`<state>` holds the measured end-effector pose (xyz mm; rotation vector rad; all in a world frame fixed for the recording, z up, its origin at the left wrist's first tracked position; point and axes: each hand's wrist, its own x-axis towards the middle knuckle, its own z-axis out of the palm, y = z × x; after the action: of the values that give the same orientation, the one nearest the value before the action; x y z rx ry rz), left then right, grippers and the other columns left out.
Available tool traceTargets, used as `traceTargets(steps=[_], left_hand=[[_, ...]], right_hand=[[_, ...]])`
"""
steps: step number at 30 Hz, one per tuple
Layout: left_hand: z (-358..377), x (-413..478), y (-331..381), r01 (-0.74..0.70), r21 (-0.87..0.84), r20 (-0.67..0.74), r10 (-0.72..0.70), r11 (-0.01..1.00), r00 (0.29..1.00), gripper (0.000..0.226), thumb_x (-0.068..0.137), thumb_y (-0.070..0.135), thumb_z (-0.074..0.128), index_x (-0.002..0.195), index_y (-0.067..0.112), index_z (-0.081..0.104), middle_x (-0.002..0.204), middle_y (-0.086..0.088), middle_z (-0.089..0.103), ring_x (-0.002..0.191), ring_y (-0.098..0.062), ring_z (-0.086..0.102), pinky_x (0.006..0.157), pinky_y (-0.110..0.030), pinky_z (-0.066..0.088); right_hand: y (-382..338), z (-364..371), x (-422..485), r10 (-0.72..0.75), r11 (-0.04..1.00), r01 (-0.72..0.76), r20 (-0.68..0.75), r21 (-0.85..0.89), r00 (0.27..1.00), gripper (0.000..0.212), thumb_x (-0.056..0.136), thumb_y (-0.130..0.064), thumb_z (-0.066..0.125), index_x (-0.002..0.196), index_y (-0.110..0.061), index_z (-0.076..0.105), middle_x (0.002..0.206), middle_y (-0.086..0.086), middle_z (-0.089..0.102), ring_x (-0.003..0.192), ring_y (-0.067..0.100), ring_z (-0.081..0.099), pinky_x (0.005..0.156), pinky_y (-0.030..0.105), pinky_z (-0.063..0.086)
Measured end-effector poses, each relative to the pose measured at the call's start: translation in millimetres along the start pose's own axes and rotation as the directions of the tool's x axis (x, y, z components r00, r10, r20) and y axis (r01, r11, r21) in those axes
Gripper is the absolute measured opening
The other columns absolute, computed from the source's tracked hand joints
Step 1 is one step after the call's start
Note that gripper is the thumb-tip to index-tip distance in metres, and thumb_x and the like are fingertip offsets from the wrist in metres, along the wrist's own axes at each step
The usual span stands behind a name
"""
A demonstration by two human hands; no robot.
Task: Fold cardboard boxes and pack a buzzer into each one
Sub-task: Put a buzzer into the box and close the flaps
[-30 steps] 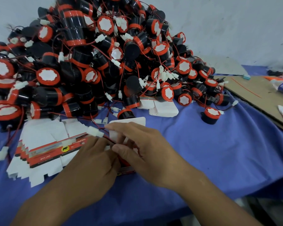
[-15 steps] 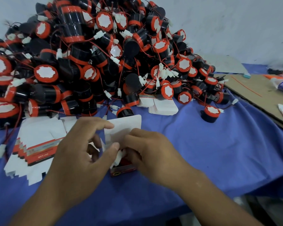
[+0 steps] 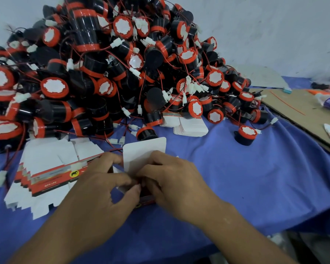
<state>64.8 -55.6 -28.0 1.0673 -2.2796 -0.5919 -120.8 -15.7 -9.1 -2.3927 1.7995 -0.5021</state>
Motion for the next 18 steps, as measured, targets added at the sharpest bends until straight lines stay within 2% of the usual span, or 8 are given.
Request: traceTargets(steps=[2, 5, 8, 11, 15, 18], left_hand=[[-2, -1, -1, -0.004, 0.011, 0.033, 0.004, 1.000, 0.999, 0.039, 0.078, 0.066, 0.047, 0.078, 0.039, 0.075, 0.113, 0.028, 0.045, 0.103, 0.005, 0.046, 0.073, -0.016, 0.038], [-4, -1, -1, 0.006, 0.023, 0.056, -0.007, 1.000, 0.998, 0.038, 0.087, 0.068, 0.050, 0.081, 0.040, 0.076, 0.116, 0.028, 0.045, 0.098, 0.007, 0.048, 0.070, -0.015, 0.038], [-5, 0, 3, 0.056, -0.027, 0.076, -0.053, 0.998, 0.996, 0.032, 0.081, 0.066, 0.043, 0.076, 0.052, 0.070, 0.113, 0.033, 0.046, 0.100, 0.010, 0.049, 0.072, -0.014, 0.040], [-3, 1, 8, 0.116, -0.026, 0.048, -0.115, 0.993, 0.992, 0.018, 0.083, 0.044, 0.059, 0.070, 0.050, 0.070, 0.105, 0.032, 0.050, 0.097, 0.013, 0.050, 0.068, -0.013, 0.039], [7, 3, 13, 0.220, 0.030, -0.045, -0.219, 0.975, 0.975, 0.019, 0.078, 0.009, 0.072, 0.070, 0.026, 0.077, 0.097, 0.020, 0.049, 0.092, 0.012, 0.048, 0.067, -0.007, 0.034], [11, 6, 14, 0.268, -0.009, -0.080, -0.268, 0.963, 0.960, 0.026, 0.074, 0.004, 0.076, 0.074, 0.028, 0.067, 0.094, 0.016, 0.045, 0.087, 0.011, 0.045, 0.069, -0.007, 0.033]], right_hand=[[-3, 3, 3, 0.055, 0.998, -0.055, -0.039, 0.011, 0.998, 0.020, 0.099, -0.021, 0.052, 0.107, -0.018, 0.069, 0.109, -0.003, 0.061, 0.089, 0.024, 0.059, 0.070, 0.044, 0.049], [-5, 8, 7, 0.157, 0.987, -0.153, -0.097, 0.042, 0.983, 0.016, 0.100, -0.029, 0.053, 0.100, -0.017, 0.063, 0.104, -0.003, 0.063, 0.090, 0.025, 0.059, 0.071, 0.040, 0.047], [-6, 12, 4, 0.147, 0.987, -0.135, -0.149, 0.086, 0.978, 0.017, 0.099, -0.033, 0.057, 0.096, -0.020, 0.067, 0.097, -0.004, 0.064, 0.085, 0.023, 0.060, 0.069, 0.043, 0.049], [-2, 11, -1, 0.075, 0.981, -0.049, -0.135, 0.189, 0.988, 0.016, 0.098, -0.026, 0.061, 0.096, -0.020, 0.075, 0.100, -0.006, 0.067, 0.086, 0.020, 0.062, 0.069, 0.043, 0.051], [3, 6, -5, -0.019, 0.966, 0.035, -0.065, 0.256, 0.998, 0.019, 0.096, -0.012, 0.062, 0.106, -0.016, 0.078, 0.113, -0.006, 0.069, 0.097, 0.017, 0.064, 0.077, 0.043, 0.054], [1, 8, -7, -0.037, 0.974, 0.052, -0.071, 0.222, 0.997, 0.024, 0.095, -0.009, 0.059, 0.109, -0.016, 0.077, 0.118, -0.005, 0.066, 0.107, 0.018, 0.059, 0.077, 0.046, 0.054]])
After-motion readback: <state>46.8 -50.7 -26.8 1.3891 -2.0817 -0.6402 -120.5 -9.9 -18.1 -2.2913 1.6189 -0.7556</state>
